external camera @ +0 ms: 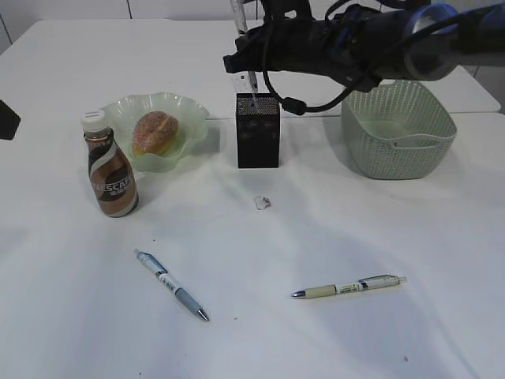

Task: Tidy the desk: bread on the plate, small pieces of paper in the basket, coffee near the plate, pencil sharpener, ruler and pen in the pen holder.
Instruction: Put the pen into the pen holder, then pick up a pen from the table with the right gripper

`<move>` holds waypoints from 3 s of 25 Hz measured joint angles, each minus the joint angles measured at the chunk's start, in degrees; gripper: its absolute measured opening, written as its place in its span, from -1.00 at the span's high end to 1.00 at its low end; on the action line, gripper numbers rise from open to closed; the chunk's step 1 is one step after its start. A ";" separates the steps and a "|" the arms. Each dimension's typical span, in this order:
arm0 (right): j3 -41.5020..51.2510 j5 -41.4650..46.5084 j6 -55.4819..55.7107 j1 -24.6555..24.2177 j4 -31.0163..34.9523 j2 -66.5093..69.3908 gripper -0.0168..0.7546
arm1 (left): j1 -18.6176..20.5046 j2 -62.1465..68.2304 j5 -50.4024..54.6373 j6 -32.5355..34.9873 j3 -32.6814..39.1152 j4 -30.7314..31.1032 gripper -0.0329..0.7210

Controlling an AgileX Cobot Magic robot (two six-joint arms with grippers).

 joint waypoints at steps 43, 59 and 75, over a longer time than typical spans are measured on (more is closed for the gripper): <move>-0.24 5.87 -0.08 -1.31 -3.11 3.37 0.23 | 0.00 0.00 -3.03 0.00 0.00 0.04 -0.15; -0.24 42.79 -16.68 1.61 4.74 -3.39 0.23 | 0.00 0.00 -1.29 0.00 0.00 -2.43 -0.15; -0.24 75.10 -27.61 2.68 35.27 -12.23 0.35 | 0.00 0.00 8.30 -0.32 0.00 -4.47 -0.15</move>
